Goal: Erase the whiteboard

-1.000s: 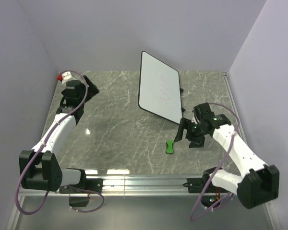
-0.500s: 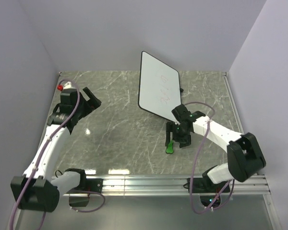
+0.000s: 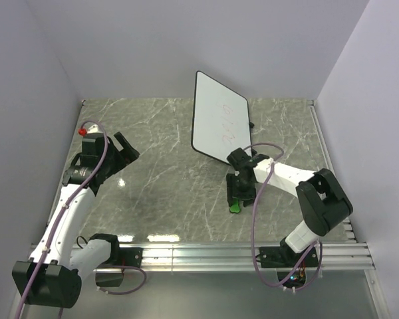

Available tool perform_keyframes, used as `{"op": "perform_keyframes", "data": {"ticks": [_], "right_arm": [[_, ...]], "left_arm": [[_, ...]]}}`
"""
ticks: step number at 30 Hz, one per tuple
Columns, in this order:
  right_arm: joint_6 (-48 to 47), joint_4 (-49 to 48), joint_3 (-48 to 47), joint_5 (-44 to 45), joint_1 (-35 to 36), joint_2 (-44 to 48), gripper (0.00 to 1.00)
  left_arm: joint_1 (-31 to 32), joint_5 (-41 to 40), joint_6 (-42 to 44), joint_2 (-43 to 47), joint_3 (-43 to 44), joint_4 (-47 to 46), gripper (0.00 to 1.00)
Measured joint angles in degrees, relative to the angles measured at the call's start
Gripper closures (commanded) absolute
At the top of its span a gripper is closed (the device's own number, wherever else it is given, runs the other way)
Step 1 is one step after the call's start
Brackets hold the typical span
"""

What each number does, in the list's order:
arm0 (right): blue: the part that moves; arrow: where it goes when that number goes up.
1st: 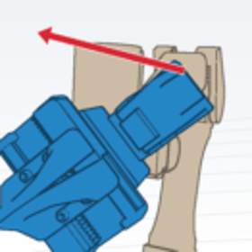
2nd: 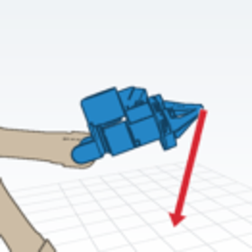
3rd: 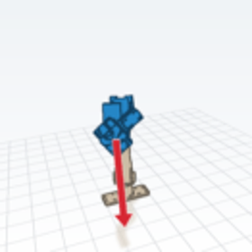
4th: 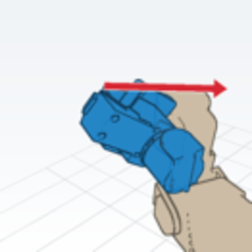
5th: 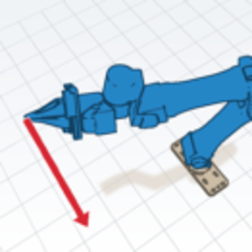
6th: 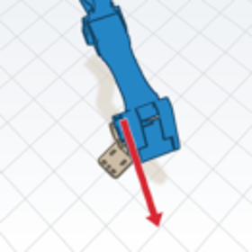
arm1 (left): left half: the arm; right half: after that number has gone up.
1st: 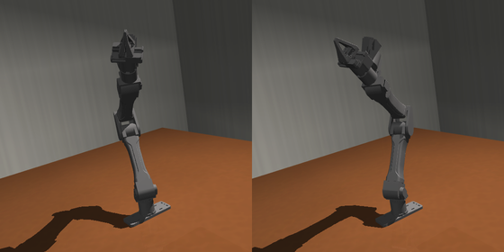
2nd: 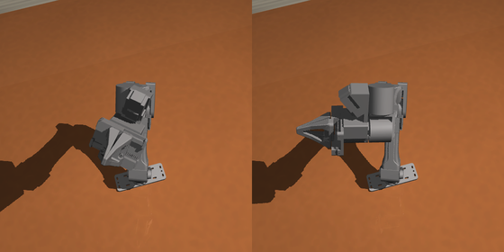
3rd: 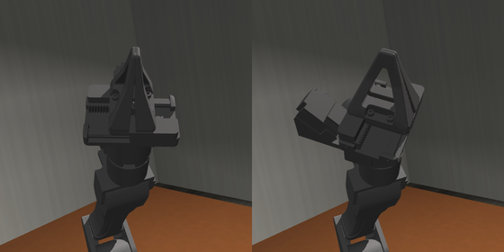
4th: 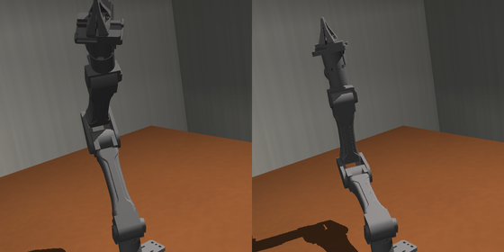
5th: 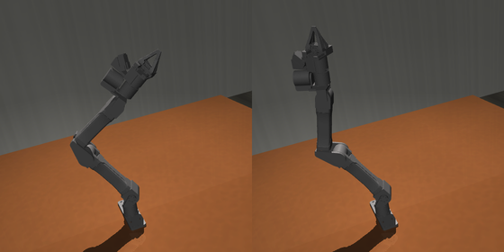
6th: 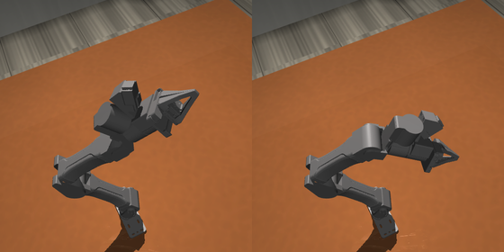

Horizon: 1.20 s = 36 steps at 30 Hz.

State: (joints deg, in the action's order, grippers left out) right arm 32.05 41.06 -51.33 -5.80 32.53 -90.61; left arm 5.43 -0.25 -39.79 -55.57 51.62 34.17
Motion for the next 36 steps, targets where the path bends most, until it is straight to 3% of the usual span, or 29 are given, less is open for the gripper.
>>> {"op": "perform_keyframes", "data": {"ticks": [10,13,20,30,36], "right_arm": [[0.61,-0.02,-2.01,1.73,3.52,-1.86,0.53],[0.70,0.00,-1.99,2.34,3.67,-1.88,0.64],[1.14,-0.46,-0.92,3.65,3.72,-1.01,0.99],[1.09,7.93,-0.50,7.65,3.87,10.93,1.00],[1.42,14.23,-7.63,9.27,3.87,18.05,1.00]], "left_arm": [[0.00,0.04,0.17,0.22,-0.48,0.31,0.05],[0.00,0.04,0.37,0.20,-0.72,0.33,0.05],[0.00,0.17,1.53,0.22,-1.42,-0.15,0.00],[0.00,3.45,4.11,-3.50,0.57,-2.08,0.00],[0.17,12.35,4.17,-12.70,8.72,-10.29,0.01]]}}
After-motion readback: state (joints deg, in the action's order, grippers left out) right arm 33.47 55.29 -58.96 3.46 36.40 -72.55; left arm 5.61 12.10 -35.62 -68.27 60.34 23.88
